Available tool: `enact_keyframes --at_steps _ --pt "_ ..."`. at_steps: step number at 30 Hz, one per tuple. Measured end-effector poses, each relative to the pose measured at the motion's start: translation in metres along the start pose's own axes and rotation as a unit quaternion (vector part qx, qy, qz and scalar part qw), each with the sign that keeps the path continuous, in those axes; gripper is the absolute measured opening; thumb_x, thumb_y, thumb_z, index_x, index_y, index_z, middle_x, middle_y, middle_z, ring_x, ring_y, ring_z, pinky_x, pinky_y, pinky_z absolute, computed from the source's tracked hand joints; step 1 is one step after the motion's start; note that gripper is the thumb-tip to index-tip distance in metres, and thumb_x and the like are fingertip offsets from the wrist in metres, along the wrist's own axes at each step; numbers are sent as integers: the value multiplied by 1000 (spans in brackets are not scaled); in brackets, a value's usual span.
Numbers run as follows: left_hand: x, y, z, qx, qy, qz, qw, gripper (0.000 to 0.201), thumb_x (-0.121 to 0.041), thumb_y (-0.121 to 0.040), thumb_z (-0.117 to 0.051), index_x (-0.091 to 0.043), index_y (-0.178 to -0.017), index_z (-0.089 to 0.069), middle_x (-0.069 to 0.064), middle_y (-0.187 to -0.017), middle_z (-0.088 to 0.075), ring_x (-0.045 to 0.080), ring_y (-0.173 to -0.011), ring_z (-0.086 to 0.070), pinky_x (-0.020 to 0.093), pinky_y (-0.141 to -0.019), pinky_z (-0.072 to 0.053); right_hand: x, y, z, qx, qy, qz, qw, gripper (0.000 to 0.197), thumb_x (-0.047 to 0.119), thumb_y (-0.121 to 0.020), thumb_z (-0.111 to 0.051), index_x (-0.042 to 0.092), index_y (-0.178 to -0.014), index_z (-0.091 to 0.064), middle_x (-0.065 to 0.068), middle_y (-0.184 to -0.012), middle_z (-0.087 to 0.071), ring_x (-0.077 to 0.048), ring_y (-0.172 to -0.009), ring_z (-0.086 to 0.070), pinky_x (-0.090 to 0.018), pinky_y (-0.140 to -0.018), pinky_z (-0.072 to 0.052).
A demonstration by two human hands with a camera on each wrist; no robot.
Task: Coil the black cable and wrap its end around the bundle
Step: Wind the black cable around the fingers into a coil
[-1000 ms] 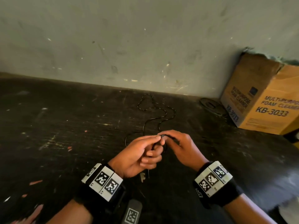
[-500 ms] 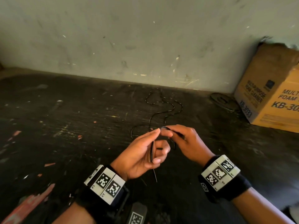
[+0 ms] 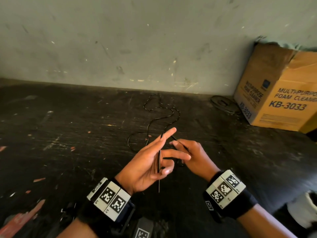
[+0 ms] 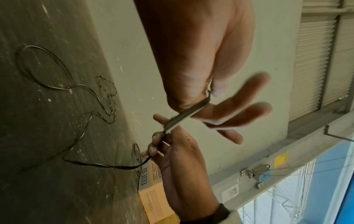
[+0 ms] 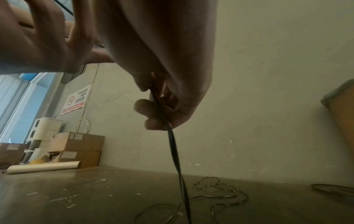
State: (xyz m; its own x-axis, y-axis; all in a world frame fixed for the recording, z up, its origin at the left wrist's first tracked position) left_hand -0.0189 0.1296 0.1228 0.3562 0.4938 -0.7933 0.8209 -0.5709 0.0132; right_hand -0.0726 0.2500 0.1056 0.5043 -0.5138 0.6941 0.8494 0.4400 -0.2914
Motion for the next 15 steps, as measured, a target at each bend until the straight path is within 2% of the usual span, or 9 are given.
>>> enact_keyframes --at_steps 2,5,7,9,10,13,15 --pt "-3 -5 1 -13 13 -14 1000 46 -37 -96 -37 -40 -141 -35 23 -107 -71 12 -46 -60 14 -30 -38 0 8 -5 23 12 -25 999 16 13 -97 -47 17 -96 -62 0 -81 -65 -5 -71 -65 -22 -62 -54" --pt "-9 -16 6 -24 48 -27 998 46 -37 -98 -32 -48 -143 -27 26 -122 -65 22 -65 -72 25 -42 -56 11 26 -23 100 32 -63 992 20 20 -100 -42 35 -93 -53 6 -74 -59 3 -60 -59 -18 -57 -49" --pt "-12 -22 11 -40 43 -32 998 48 -38 -98 -31 -52 -143 -22 25 -125 -63 28 -78 -74 35 -53 -61 25 37 -34 148 26 -70 986 14 25 -100 -42 32 -101 -54 5 -80 -61 0 -64 -59 -20 -62 -50" --pt "-14 -27 18 -65 14 -35 997 48 -39 -99 -31 -54 -143 -20 23 -124 -65 34 -91 -72 40 -62 -62 36 44 -40 192 34 -88 977 22 29 -99 -43 25 -117 -54 2 -93 -65 -6 -77 -64 -24 -70 -54" --pt "-14 -30 22 -76 -3 -35 997 48 -39 -99 -31 -55 -143 -19 22 -124 -65 37 -97 -70 44 -68 -61 40 46 -40 205 43 -89 974 24 30 -99 -43 24 -120 -54 0 -96 -66 -10 -82 -66 -27 -74 -56" --pt "-11 -34 30 -99 -49 -29 993 52 -40 -96 -35 -55 -143 -17 23 -128 -61 42 -106 -66 52 -82 -56 57 49 -34 215 78 -51 972 21 29 -100 -43 20 -112 -57 0 -94 -65 -16 -84 -66 -35 -77 -57" --pt "-9 -34 32 -100 -100 -22 990 55 -42 -95 -36 -55 -144 -15 22 -131 -59 41 -106 -66 54 -83 -55 63 49 -30 215 111 -29 970 22 30 -99 -44 19 -111 -59 -3 -98 -67 -15 -83 -65 -33 -76 -56"
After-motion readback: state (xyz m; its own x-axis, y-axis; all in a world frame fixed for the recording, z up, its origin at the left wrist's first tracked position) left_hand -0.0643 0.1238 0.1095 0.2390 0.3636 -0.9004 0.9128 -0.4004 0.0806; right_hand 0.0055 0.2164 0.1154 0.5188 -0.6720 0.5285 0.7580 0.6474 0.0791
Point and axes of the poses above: each hand's wrist, its own y-axis away from the middle knuckle, its own z-axis out of the back of the hand, x = y × z, the point moved 6 cm from there along -y, towards the middle knuckle
